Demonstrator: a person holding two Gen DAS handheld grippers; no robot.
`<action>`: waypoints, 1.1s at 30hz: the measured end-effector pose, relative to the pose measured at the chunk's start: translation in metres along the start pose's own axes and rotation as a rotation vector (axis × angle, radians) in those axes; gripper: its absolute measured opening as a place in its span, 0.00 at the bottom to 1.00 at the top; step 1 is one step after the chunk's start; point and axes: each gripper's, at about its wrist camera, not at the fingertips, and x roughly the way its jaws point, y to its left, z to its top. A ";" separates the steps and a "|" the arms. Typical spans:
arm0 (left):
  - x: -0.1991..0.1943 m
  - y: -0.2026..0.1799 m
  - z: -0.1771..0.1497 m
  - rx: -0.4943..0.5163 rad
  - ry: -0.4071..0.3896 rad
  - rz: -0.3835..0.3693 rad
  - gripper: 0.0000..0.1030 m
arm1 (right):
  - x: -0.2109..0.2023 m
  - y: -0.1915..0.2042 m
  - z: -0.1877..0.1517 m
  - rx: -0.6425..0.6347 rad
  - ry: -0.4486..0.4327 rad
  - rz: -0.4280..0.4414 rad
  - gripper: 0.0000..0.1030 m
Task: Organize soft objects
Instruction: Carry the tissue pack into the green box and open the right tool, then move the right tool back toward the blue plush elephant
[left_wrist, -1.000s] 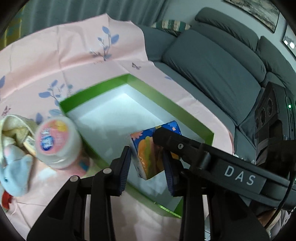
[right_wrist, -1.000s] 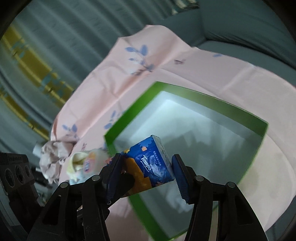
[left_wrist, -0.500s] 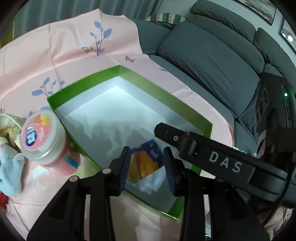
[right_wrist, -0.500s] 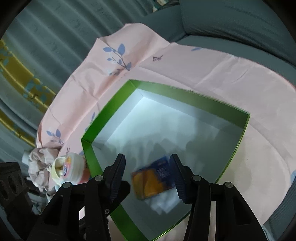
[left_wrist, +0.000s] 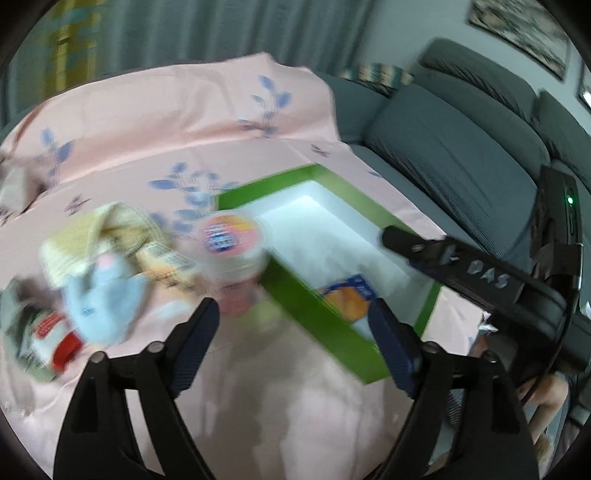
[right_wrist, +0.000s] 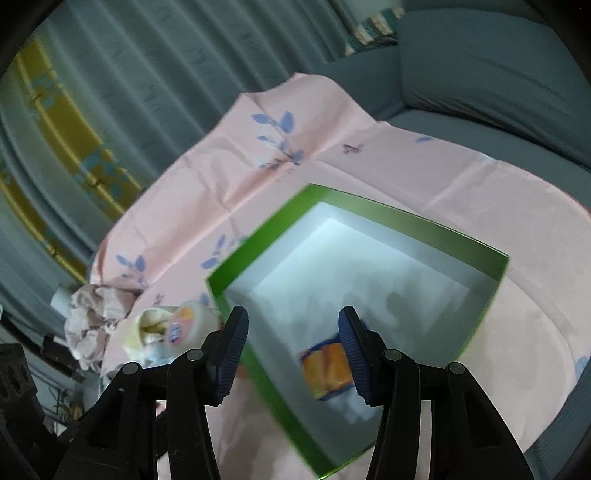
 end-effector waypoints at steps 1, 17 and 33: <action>-0.010 0.012 -0.004 -0.025 -0.013 0.017 0.85 | -0.001 0.004 -0.001 -0.010 -0.001 0.004 0.65; -0.088 0.178 -0.102 -0.476 -0.035 0.297 0.87 | 0.017 0.139 -0.054 -0.248 0.189 0.156 0.82; -0.102 0.202 -0.128 -0.565 -0.025 0.272 0.87 | 0.146 0.237 -0.107 -0.420 0.366 -0.103 0.71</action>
